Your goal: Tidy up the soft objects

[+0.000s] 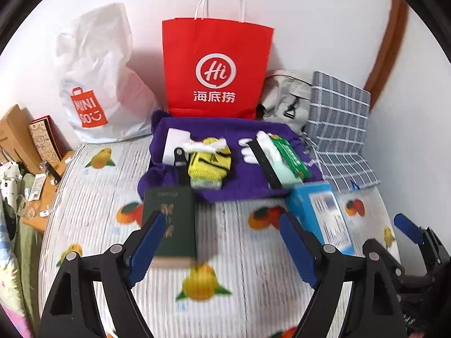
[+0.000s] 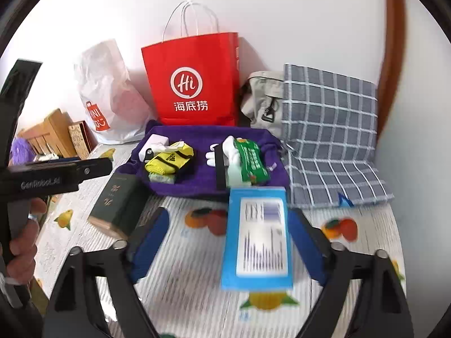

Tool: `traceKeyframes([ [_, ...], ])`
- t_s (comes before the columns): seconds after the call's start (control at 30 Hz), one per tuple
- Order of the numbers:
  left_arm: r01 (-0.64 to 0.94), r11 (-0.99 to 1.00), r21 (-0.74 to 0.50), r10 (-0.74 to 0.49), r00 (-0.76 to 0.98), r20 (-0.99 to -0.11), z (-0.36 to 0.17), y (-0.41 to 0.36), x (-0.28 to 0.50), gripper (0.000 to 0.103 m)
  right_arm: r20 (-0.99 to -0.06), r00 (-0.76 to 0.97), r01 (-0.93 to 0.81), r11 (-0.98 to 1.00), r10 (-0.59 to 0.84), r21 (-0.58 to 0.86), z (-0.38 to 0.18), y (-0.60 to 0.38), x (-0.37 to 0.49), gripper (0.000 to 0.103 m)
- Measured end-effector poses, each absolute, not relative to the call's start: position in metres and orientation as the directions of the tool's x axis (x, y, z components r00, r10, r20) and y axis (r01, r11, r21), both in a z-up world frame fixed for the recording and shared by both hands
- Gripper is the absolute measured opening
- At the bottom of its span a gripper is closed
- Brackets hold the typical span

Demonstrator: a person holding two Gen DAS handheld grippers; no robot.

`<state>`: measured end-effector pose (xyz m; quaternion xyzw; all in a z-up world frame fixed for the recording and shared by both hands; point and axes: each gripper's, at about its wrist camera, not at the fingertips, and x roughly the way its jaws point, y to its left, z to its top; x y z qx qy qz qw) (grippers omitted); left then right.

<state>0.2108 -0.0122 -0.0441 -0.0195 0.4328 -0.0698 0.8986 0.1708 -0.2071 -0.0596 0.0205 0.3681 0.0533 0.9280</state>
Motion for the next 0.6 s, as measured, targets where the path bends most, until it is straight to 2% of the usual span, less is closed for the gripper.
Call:
traceKeyframes([
  [0.13, 0.105, 0.992, -0.068, -0.120, 0.651, -0.750, -0.040, -0.016, 0.172, 0.094, -0.672, 0.736, -0.040, 0.996, 0.084, 0.080, -0.058, -0.214, 0.137, 0.100],
  [0.47, 0.095, 0.995, -0.033, -0.091, 0.702, -0.706, -0.027, -0.017, 0.096, 0.095, -0.693, 0.720, 0.011, 0.999, 0.024, 0.046, -0.055, -0.215, 0.071, 0.102],
  [0.6, 0.083, 0.996, -0.030, -0.081, 0.723, -0.686, -0.021, -0.015, 0.070, 0.095, -0.673, 0.739, 0.018, 0.999, 0.011, 0.036, -0.049, -0.214, 0.044, 0.102],
])
